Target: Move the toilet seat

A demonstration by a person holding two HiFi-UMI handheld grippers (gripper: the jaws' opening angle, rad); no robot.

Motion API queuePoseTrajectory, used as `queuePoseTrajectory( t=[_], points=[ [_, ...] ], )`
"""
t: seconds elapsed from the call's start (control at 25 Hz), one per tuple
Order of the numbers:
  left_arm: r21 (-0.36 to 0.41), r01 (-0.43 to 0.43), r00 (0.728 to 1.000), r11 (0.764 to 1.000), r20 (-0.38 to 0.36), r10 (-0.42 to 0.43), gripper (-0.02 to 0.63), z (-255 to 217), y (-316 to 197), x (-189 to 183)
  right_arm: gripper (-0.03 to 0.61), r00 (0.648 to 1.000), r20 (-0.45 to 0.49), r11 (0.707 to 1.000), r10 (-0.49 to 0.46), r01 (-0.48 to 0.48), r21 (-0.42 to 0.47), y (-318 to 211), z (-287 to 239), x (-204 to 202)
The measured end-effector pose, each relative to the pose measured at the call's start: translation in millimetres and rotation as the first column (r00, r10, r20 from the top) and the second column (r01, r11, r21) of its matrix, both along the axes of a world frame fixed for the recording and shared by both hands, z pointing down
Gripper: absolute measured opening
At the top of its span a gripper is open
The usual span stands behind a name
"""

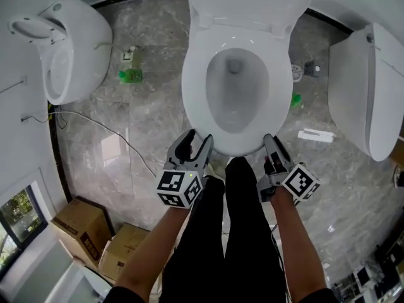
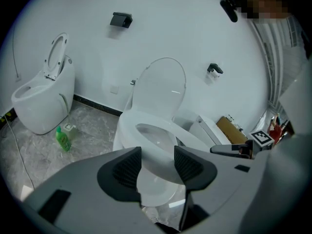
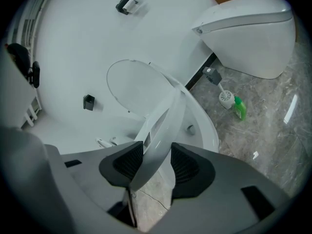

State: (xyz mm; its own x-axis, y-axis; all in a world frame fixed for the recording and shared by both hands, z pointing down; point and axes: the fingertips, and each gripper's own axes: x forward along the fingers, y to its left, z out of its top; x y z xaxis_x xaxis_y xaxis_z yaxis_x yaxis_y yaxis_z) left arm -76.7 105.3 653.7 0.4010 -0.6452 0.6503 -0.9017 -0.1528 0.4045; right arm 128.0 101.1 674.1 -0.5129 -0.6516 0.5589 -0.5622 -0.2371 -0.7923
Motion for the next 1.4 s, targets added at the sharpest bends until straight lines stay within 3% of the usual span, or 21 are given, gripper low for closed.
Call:
queuePoseTrajectory(
  t=[0.2, 0.36, 0.64, 0.68, 0.76, 0.84, 1.08, 1.4],
  points=[
    [0.031, 0.029, 0.998, 0.999, -0.052, -0.028, 0.227, -17.5, -10.3, -2.2, 0.195, 1.000, 0.023, 1.000, 0.012, -0.013, 0.006, -9.0, -17.5, -0.4],
    [-0.029, 0.059, 0.992, 0.998, -0.112, -0.062, 0.253, -19.8, -11.8, -0.5, 0.195, 1.000, 0.017, 1.000, 0.012, -0.012, -0.009, -9.8, -20.6, 0.9],
    [-0.080, 0.090, 0.984, 0.993, -0.149, -0.101, 0.259, -18.2, -16.1, -1.1, 0.195, 1.000, 0.011, 1.000, 0.020, -0.019, -0.015, -11.1, -25.3, 1.5],
    [-0.100, 0.100, 0.980, 0.990, -0.162, -0.115, 0.261, -16.5, -14.9, -0.7, 0.194, 1.000, 0.012, 1.000, 0.020, -0.020, -0.013, -11.2, -26.2, 1.6],
    [-0.157, 0.139, 0.959, 0.978, -0.226, -0.172, 0.335, -12.9, -13.1, 0.1, 0.192, 1.000, 0.016, 1.000, 0.024, -0.024, -0.004, -12.7, -30.3, 2.2],
    [-0.192, 0.173, 0.934, 0.966, -0.279, -0.223, 0.339, -13.1, -16.5, 2.1, 0.192, 1.000, 0.021, 1.000, 0.024, -0.024, 0.005, -15.2, -33.9, 2.8],
    [-0.179, 0.193, 0.946, 0.965, -0.226, -0.231, 0.322, -17.7, -28.2, 4.8, 0.192, 0.999, 0.022, 0.999, 0.035, -0.036, 0.019, -20.9, -41.3, 2.6],
    [-0.148, 0.242, 0.921, 0.959, -0.275, -0.275, 0.324, -48.4, -45.6, 3.7, 0.202, 0.997, 0.073, 0.991, 0.031, -0.040, 0.130, -35.7, -71.6, 0.6]
  ],
)
